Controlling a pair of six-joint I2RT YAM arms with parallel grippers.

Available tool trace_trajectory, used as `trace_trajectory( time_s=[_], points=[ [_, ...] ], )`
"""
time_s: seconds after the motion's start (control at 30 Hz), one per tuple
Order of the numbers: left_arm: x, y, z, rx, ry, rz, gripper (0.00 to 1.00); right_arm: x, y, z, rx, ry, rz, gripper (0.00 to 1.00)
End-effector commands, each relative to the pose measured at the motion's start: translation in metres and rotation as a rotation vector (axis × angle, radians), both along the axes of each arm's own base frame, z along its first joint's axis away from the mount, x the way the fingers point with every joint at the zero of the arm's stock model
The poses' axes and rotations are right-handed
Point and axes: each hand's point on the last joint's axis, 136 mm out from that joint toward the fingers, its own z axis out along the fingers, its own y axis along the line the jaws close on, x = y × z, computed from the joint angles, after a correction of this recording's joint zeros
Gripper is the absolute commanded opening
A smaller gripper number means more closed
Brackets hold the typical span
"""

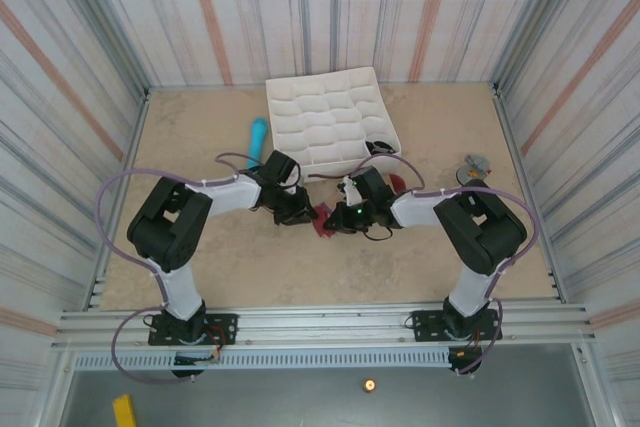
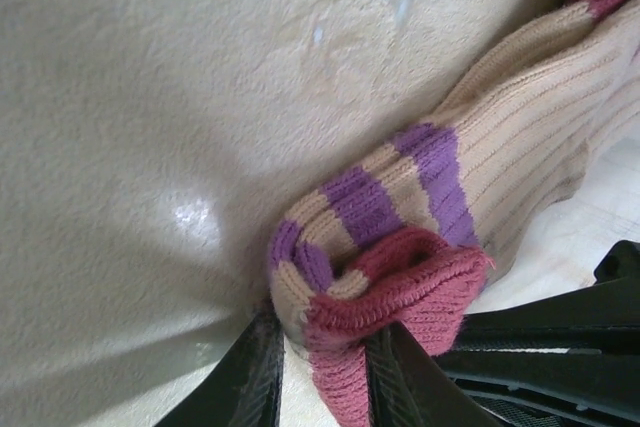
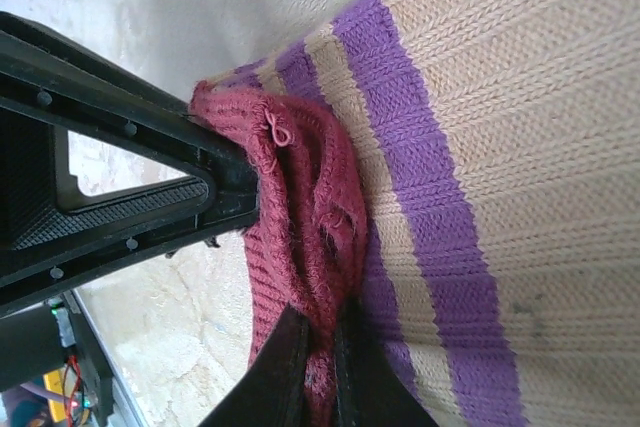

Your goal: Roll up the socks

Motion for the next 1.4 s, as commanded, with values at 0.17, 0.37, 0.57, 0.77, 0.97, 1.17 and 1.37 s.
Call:
trace_trajectory(
  time_s=[0.17, 0.37, 0.57, 0.77, 0.97, 1.17, 1.37],
  points=[
    [-0.006, 0.007, -0.025, 0.104, 0.071, 0.043, 0.18, -0.013, -0.015, -0.023, -0.036, 0.107, -0.021, 0.00],
    [-0.009, 0.011, -0.027, 0.135, 0.086, 0.065, 0.04, -0.010, -0.020, -0.018, -0.075, 0.076, -0.017, 0.01],
    [-0.015, 0.010, -0.021, 0.117, 0.111, 0.080, 0.00, -0.006, -0.029, -0.004, -0.173, -0.027, 0.009, 0.23],
    [-0.024, 0.006, -0.009, 0.083, 0.144, 0.112, 0.00, -0.007, -0.029, 0.027, -0.300, -0.257, 0.064, 0.48],
    [-0.029, 0.002, 0.004, 0.047, 0.175, 0.123, 0.00, -0.016, -0.027, 0.057, -0.450, -0.554, 0.117, 0.65],
    [-0.028, -0.004, 0.015, 0.022, 0.189, 0.122, 0.00, -0.036, -0.020, 0.068, -0.601, -0.827, 0.215, 0.77],
    [-0.028, -0.010, 0.021, -0.001, 0.214, 0.105, 0.00, -0.050, -0.004, 0.067, -0.733, -1.059, 0.311, 0.69]
  ],
)
